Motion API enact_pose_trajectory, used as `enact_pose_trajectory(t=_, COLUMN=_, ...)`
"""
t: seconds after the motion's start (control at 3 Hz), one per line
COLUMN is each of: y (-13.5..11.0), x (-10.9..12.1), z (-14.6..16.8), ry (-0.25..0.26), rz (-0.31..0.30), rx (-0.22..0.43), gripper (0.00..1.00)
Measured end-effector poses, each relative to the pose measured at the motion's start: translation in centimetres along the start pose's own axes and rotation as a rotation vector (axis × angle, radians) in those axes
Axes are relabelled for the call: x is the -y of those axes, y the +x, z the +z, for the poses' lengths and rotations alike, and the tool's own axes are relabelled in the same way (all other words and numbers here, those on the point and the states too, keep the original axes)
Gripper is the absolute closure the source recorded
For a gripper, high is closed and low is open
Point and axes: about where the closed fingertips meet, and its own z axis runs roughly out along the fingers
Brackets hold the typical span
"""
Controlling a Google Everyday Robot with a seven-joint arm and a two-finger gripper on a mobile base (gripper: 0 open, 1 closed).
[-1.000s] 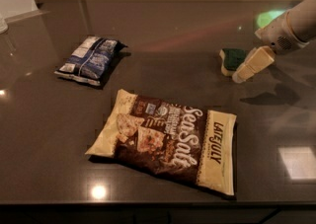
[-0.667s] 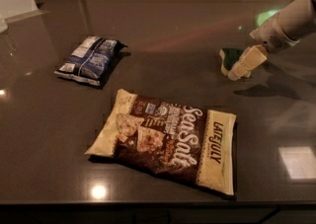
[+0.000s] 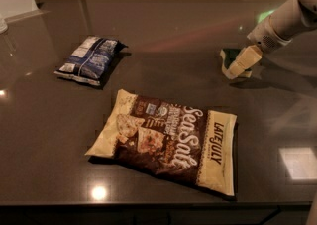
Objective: Move sponge near brown chip bag
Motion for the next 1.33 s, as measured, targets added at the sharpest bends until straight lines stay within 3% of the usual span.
enact_pose_trajectory(t=0.33, y=0.6, x=0.6, z=0.6, ry=0.004, rz=0.007, rx=-0.017, gripper=0.00)
enact_pose_trajectory(t=0.67, y=1.0, x=0.6, z=0.7, ry=-0.017, rz=0.008, rx=-0.017, gripper=0.12)
enact_pose_trajectory(t=1.33, y=1.0, x=0.3, z=-0.6, ry=-0.048, rz=0.017, rx=-0.010, gripper=0.59)
